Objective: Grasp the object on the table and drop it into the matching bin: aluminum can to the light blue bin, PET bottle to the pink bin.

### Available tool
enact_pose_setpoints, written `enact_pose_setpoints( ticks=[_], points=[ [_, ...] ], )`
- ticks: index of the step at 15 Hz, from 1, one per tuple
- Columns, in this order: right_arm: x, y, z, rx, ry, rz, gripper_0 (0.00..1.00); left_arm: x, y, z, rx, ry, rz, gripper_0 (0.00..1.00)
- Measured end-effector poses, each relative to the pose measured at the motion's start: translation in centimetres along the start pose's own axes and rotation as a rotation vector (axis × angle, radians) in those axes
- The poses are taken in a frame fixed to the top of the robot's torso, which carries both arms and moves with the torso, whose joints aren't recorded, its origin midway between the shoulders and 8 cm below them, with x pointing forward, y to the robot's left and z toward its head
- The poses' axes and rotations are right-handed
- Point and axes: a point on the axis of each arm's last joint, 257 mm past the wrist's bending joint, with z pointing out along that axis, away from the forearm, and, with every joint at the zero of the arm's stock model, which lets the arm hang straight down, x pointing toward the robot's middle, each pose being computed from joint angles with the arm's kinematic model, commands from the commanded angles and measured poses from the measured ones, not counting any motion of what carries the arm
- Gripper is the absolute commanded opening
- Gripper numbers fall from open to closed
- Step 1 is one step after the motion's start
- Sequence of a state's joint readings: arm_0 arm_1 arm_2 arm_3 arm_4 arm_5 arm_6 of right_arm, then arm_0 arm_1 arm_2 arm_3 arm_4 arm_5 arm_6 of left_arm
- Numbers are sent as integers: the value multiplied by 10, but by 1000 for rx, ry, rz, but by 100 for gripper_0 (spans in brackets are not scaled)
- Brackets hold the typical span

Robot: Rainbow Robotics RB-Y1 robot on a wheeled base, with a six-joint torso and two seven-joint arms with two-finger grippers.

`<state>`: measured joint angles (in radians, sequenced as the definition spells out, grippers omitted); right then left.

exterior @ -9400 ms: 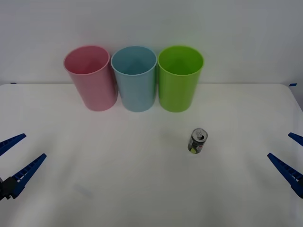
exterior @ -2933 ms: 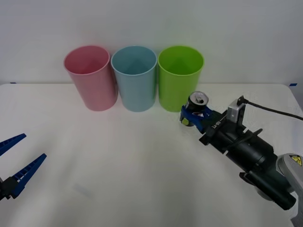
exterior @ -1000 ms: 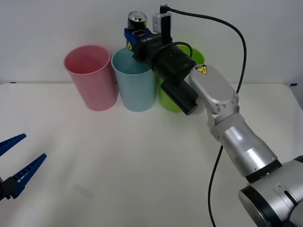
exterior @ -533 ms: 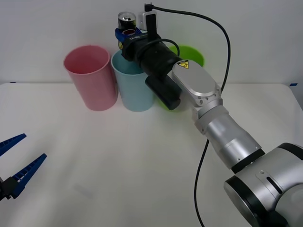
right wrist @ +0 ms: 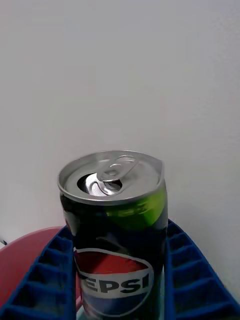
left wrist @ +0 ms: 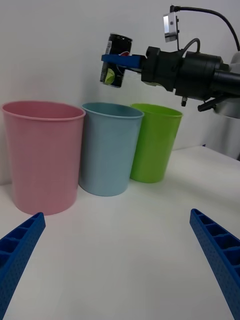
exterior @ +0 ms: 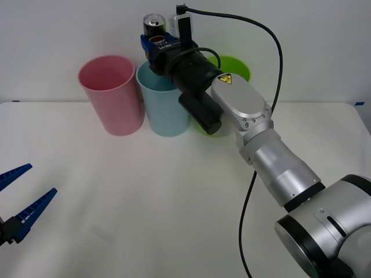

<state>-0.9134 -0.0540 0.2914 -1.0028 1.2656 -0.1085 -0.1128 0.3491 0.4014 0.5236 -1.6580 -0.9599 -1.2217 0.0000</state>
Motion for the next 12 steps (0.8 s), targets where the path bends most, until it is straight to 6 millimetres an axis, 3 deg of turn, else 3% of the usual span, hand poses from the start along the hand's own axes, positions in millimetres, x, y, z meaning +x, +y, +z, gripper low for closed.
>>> enact_pose_setpoints(
  ticks=[6, 12],
  points=[
    [6, -10, -8, 0, 6, -10, 100, 0, 0, 0, 0, 0, 0, 100],
    [-1, -8, -55, -58, -38, -63, 100, 0, 0, 0, 0, 0, 0, 100]
  ],
)
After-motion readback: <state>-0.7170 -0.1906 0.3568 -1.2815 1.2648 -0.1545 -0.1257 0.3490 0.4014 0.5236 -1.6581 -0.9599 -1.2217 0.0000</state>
